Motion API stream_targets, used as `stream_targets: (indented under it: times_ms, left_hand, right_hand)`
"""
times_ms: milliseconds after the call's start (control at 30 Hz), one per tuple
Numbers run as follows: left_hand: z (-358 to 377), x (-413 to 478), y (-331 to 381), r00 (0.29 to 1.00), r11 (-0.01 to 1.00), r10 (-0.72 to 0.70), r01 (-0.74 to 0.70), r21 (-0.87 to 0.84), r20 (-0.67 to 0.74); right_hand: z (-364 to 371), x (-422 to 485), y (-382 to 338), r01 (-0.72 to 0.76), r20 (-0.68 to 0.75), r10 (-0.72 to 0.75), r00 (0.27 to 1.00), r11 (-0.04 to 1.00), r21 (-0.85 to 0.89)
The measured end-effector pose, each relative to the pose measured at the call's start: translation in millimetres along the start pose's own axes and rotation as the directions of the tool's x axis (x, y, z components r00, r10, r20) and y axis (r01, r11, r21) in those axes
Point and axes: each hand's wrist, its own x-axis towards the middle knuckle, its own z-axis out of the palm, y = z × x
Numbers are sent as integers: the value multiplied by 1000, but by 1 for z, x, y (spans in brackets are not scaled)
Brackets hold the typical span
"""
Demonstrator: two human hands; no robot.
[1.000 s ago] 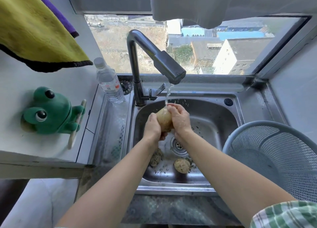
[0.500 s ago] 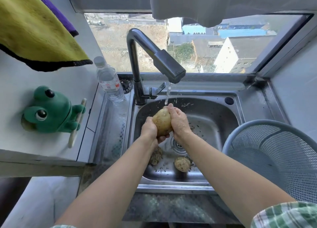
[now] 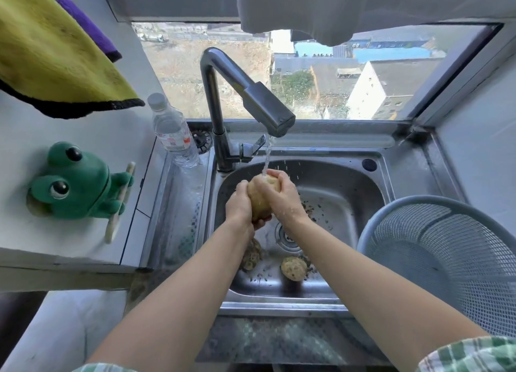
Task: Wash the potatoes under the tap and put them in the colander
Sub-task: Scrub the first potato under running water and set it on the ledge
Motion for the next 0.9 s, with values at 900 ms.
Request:
stream_targets:
  times_ms: [900]
  left_hand:
    - [-17,64,-61,981,991,-64,85,107,-185]
  right_hand:
    - [24,48,86,-339,-165,330,929,941,-25]
